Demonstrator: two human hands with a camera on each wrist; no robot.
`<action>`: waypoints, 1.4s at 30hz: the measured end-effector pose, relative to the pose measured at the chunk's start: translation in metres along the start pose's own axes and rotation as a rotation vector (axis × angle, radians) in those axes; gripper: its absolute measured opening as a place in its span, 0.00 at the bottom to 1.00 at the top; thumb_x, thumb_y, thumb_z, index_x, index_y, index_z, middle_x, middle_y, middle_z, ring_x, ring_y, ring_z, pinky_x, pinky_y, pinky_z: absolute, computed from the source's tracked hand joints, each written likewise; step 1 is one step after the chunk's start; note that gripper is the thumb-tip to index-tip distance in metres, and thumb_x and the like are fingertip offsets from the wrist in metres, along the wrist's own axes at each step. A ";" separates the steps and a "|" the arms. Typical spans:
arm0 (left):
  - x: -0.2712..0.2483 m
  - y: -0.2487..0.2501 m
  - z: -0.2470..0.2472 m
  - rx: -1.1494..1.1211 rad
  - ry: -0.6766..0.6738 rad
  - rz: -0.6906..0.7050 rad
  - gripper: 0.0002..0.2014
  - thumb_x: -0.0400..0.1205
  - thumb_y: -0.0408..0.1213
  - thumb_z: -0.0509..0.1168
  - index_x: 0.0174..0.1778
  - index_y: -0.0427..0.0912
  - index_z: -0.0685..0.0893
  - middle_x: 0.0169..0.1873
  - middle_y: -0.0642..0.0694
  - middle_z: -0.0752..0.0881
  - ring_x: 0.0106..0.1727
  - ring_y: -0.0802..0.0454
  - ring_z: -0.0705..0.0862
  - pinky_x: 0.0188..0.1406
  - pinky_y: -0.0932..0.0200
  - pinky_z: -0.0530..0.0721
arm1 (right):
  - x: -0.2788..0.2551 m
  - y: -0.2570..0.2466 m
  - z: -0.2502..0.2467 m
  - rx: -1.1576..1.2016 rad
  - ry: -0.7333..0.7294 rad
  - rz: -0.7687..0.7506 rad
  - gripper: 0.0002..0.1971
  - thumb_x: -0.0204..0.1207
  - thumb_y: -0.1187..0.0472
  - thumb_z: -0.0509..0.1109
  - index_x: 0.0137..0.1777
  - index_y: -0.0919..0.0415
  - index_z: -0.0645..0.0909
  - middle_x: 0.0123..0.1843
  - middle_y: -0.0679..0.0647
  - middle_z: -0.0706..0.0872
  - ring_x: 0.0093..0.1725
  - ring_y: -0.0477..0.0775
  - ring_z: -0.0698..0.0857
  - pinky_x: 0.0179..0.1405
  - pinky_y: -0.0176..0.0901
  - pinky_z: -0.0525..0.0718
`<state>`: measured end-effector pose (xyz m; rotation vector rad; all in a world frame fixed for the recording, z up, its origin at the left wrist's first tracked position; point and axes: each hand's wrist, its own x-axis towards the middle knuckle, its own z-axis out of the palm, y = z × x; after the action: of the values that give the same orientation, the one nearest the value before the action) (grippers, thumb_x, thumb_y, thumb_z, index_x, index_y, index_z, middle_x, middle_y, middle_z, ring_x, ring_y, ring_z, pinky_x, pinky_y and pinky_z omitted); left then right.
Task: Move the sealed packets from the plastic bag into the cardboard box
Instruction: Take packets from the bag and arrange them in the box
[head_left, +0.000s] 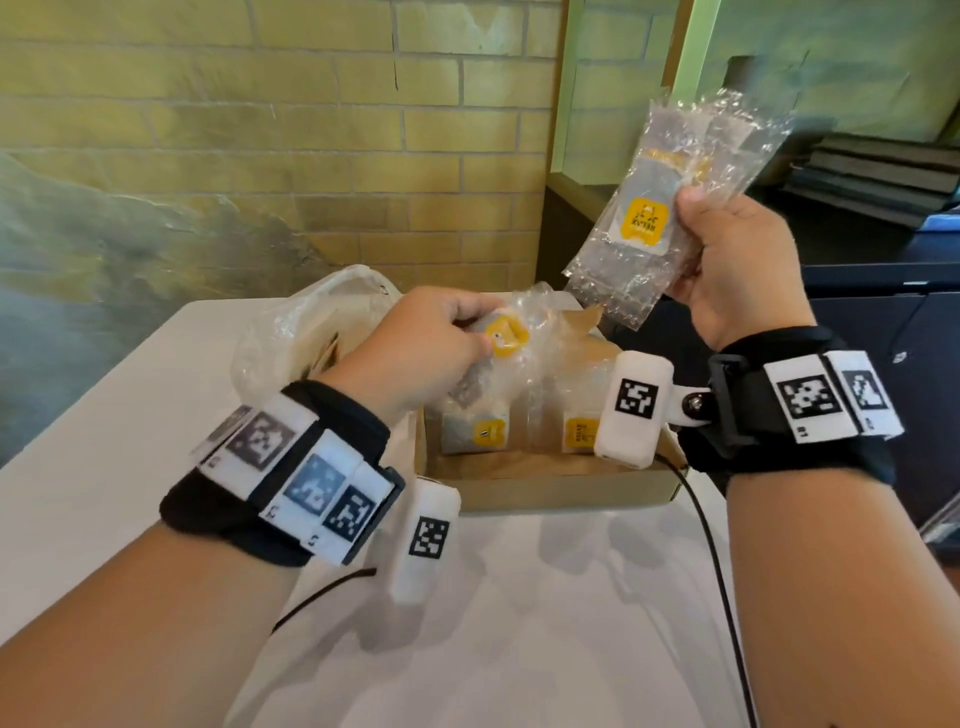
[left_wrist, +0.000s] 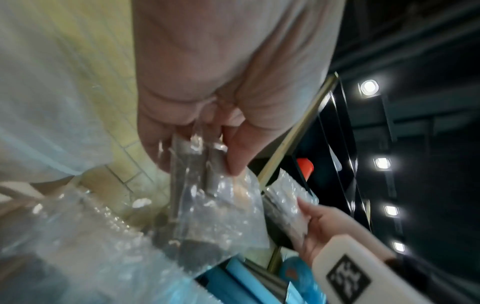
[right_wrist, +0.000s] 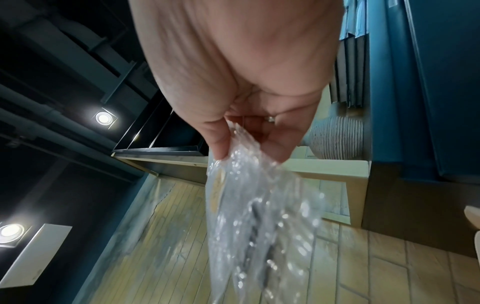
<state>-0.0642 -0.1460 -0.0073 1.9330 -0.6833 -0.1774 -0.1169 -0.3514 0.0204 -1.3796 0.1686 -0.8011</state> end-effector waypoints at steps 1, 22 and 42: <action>0.003 0.002 0.002 0.088 -0.019 0.021 0.19 0.81 0.26 0.63 0.65 0.49 0.83 0.48 0.53 0.86 0.41 0.59 0.83 0.34 0.71 0.79 | 0.001 0.000 -0.002 0.007 0.003 -0.004 0.08 0.83 0.60 0.60 0.49 0.50 0.81 0.45 0.48 0.90 0.46 0.47 0.90 0.41 0.46 0.88; 0.002 -0.007 0.018 0.884 -0.214 0.090 0.16 0.79 0.26 0.63 0.57 0.45 0.88 0.57 0.48 0.86 0.59 0.51 0.83 0.54 0.64 0.76 | -0.004 -0.004 0.000 0.029 -0.042 0.021 0.09 0.83 0.61 0.60 0.47 0.50 0.80 0.41 0.47 0.89 0.41 0.44 0.90 0.45 0.49 0.90; 0.003 -0.011 0.016 0.985 -0.034 0.108 0.14 0.74 0.21 0.58 0.51 0.39 0.78 0.42 0.43 0.77 0.43 0.46 0.76 0.39 0.57 0.73 | -0.009 -0.003 0.005 -0.018 -0.064 0.036 0.09 0.83 0.60 0.60 0.46 0.48 0.79 0.43 0.47 0.88 0.45 0.46 0.89 0.50 0.52 0.89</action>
<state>-0.0636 -0.1568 -0.0237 2.8108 -1.0080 0.2495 -0.1220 -0.3424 0.0211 -1.4135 0.1502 -0.7258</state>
